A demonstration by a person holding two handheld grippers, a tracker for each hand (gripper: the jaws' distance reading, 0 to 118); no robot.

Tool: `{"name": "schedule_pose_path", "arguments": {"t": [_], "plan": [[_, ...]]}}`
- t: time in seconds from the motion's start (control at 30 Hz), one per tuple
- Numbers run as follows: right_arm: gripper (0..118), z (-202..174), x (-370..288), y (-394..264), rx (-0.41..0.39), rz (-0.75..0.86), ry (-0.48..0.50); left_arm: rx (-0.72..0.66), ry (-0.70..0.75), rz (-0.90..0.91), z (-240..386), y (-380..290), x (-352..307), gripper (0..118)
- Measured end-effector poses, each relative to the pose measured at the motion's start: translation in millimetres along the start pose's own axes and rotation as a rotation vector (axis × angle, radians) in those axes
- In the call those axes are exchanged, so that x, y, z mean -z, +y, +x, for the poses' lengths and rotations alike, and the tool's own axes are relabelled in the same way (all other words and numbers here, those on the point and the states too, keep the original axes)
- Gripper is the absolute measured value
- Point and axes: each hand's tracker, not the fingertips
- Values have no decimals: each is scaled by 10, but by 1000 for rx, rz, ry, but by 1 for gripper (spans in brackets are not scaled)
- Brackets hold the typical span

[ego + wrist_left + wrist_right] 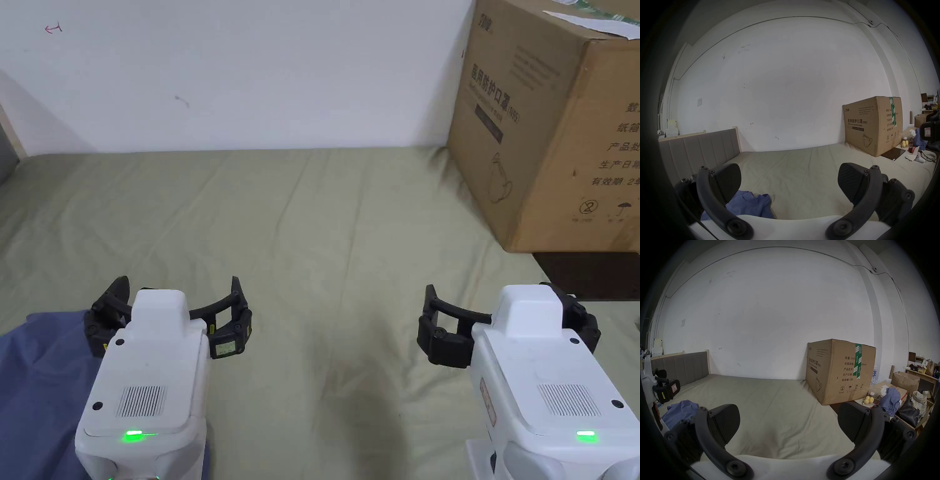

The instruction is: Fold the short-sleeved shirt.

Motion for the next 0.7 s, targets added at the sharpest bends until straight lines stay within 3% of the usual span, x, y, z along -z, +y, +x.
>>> {"name": "schedule_pose_path", "arguments": {"t": [0.7], "plan": [[118,-8,-16,17,-12,-3,0,-19,-10,-1,-38,13,-5,118]]}}
